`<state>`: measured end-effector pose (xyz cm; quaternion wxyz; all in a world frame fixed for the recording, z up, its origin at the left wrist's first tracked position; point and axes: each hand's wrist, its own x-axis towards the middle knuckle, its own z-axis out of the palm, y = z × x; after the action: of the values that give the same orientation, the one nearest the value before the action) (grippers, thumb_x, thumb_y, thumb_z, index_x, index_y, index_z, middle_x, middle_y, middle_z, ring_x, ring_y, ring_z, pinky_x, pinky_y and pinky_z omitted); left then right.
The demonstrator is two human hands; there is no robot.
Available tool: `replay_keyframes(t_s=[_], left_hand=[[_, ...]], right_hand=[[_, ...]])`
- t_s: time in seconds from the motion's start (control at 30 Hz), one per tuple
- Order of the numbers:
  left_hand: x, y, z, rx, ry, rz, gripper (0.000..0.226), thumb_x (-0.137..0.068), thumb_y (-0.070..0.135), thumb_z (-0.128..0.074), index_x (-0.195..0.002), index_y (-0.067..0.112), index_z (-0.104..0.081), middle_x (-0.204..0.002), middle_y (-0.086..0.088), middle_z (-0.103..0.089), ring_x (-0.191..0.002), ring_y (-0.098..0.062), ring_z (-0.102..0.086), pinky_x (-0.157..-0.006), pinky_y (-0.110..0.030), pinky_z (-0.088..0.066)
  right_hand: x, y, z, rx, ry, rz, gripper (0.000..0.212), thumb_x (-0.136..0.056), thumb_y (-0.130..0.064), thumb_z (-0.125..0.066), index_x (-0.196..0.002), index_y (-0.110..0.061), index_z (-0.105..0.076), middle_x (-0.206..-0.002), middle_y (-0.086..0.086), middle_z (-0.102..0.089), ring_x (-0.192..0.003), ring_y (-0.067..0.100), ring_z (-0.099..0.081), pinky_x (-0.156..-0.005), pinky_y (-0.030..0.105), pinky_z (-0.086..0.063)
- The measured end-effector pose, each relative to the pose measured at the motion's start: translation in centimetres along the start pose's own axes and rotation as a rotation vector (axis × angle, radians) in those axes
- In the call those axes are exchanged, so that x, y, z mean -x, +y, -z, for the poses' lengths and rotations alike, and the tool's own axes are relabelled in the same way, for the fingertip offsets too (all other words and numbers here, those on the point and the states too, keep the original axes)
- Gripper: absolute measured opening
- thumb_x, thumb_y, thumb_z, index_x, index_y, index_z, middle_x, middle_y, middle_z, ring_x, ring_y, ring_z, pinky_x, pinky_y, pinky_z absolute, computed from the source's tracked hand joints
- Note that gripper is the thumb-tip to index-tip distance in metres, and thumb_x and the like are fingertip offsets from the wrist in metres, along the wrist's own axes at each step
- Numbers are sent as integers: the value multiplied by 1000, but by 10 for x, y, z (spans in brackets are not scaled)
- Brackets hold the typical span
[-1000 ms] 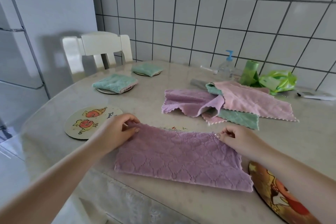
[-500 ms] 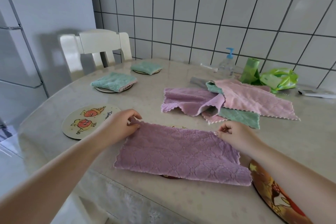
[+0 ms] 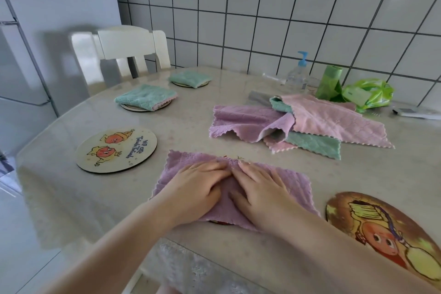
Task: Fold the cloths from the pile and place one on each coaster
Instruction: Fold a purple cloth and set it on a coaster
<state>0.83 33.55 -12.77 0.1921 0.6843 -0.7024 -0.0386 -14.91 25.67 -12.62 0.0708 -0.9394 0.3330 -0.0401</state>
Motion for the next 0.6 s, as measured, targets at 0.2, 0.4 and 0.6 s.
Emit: replay_keyframes(t_s=[0.2,0.4,0.6], left_hand=[[16,-18,6,-170,-145,131,97,-61,83,12,-145,42,-11,-156,14,-1,-143,-4,4,-117,-27,1],[27,-30,12,-167,-159,246,107,-50,84,26,-145,45,-3,-156,15,2,-142,-3,9,-117,-40,6],[30,-12,18,-361,75,94,60,-84,61,-19,-124,34,-55,-129,9,-57,-120,-16,-54,-104,-63,-29]], right_hand=[[18,17,2,68,-43,-61,101,-57,-79,15,-147,-37,-5,-158,-8,6,-144,9,6,-118,40,2],[43,40,7,110,-72,-117,110,-48,-82,31,-146,-39,7,-157,-10,13,-141,3,16,-118,39,4],[33,29,27,115,-66,-136,85,-71,-82,-6,-143,-40,-22,-146,-5,-27,-137,18,-23,-114,46,-16]])
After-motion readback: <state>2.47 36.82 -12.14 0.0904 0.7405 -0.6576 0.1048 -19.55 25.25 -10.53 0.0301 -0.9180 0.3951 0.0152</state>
